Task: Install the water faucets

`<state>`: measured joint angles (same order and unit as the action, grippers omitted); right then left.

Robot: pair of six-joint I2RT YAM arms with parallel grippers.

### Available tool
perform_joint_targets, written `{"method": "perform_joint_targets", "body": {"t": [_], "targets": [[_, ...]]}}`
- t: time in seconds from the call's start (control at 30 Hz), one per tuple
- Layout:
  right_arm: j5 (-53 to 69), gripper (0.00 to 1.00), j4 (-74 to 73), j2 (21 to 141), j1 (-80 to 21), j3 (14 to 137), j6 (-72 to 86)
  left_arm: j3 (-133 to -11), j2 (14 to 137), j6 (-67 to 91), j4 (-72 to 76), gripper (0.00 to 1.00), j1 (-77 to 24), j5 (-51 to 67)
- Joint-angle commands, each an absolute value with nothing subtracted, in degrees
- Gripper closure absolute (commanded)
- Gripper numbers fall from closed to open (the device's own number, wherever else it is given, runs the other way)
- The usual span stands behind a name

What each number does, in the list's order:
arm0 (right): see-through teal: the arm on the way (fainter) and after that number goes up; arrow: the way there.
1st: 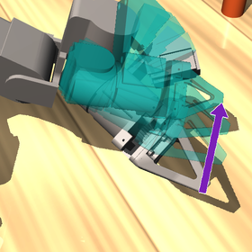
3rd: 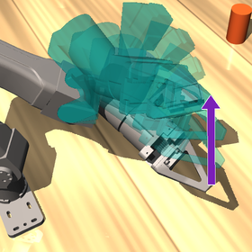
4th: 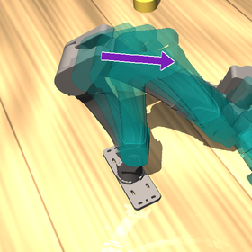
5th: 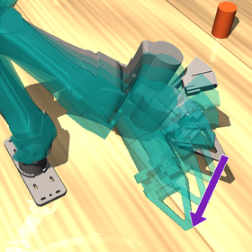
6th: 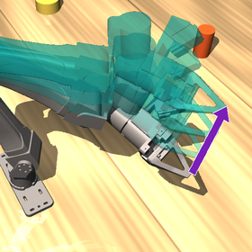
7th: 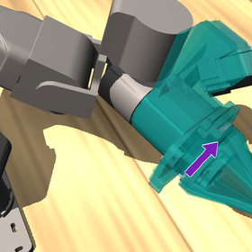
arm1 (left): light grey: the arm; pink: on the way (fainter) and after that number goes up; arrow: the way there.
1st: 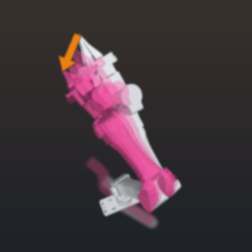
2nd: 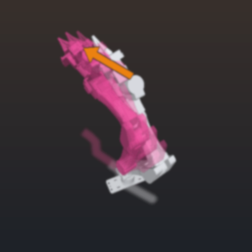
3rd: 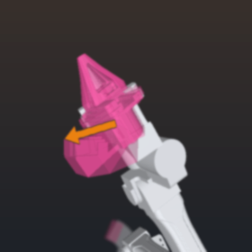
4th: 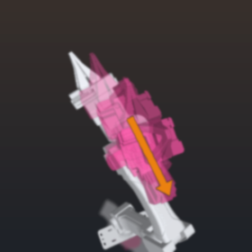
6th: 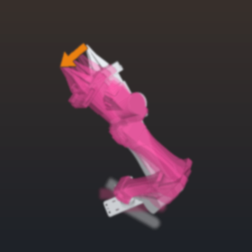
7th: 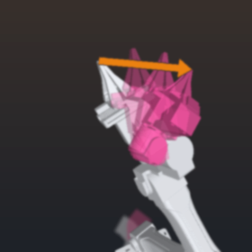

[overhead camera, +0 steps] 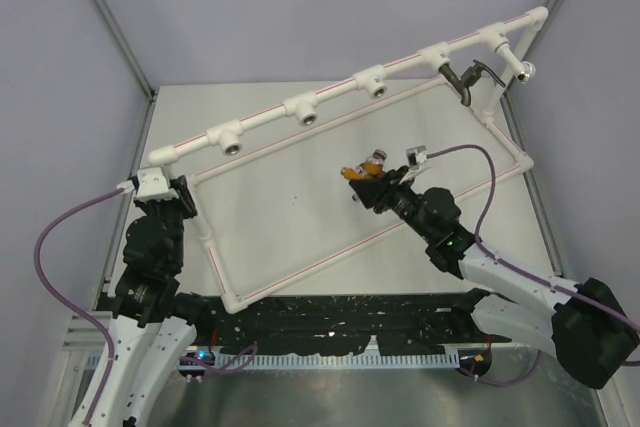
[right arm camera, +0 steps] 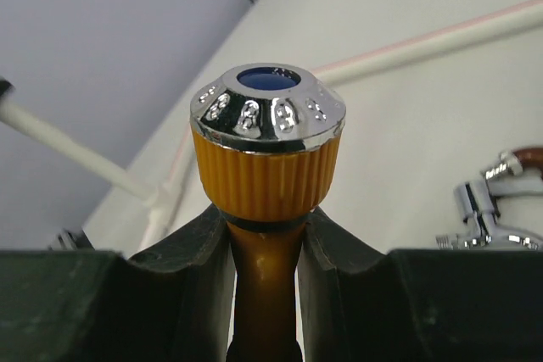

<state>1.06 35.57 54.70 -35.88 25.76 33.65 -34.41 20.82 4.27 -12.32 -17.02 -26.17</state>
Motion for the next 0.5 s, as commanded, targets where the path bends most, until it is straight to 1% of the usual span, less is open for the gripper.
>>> {"method": "perform_joint_targets", "body": {"t": [0.0, 0.07, 0.1, 0.13, 0.17, 0.23, 0.27, 0.3, 0.33, 0.37, 0.4, 0.43, 0.47], "targets": [[6.15, 0.92, 40.49, 63.26, -39.80, 23.64, 21.02, -35.77, 19.51, 6.33, -12.22, 1.00, -18.28, -21.27], [5.98, 0.91, 46.10, 69.06, -41.39, 23.64, 19.78, -35.86, 19.34, 6.59, -12.39, 0.95, -18.19, -20.83], [5.63, 0.91, 47.53, 73.35, -41.74, 24.08, 19.51, -35.95, 19.34, 6.59, -12.57, 0.90, -18.19, -20.74], [6.67, 0.92, 50.33, 75.39, -42.18, 24.69, 19.42, -36.30, 19.25, 6.59, -13.09, 0.84, -18.28, -20.83], [7.46, 0.91, 51.93, 80.20, -42.27, 26.26, 19.34, -36.82, 19.34, 6.68, -14.23, 0.77, -18.19, -20.83], [9.22, 0.90, 54.82, 86.38, -42.89, 27.94, 19.86, -38.49, 19.16, 7.20, -17.30, 0.57, -18.19, -20.48], [9.05, 0.90, 56.06, 89.88, -43.24, 28.21, 20.73, -39.54, 18.64, 7.38, -18.79, 0.49, -18.19, -20.13], [8.79, 0.88, 58.68, 91.30, -43.33, 28.56, 21.35, -40.33, 18.11, 7.47, -20.37, 0.36, -18.19, -19.87], [8.27, 0.85, 59.67, 93.84, -43.33, 28.74, 22.31, -41.04, 17.32, 7.47, -22.04, 0.27, -18.19, -19.43], [8.26, 0.79, 59.33, 94.82, -43.24, 29.44, 22.15, -41.83, 16.71, 7.38, -23.63, 0.20, -18.19, -19.08], [8.52, 0.75, 58.02, 95.79, -43.24, 30.23, 21.45, -42.62, 15.83, 7.21, -25.64, 0.13, -18.19, -18.99], [8.79, 0.66, 55.40, 96.32, -43.33, 31.37, 19.62, -43.32, 14.95, 6.68, -27.40, 0.09, -18.19, -18.55], [8.53, 0.60, 54.85, 96.94, -43.24, 31.81, 19.08, -44.03, 14.16, 5.90, -29.25, 0.06, -18.28, -18.11]]}}
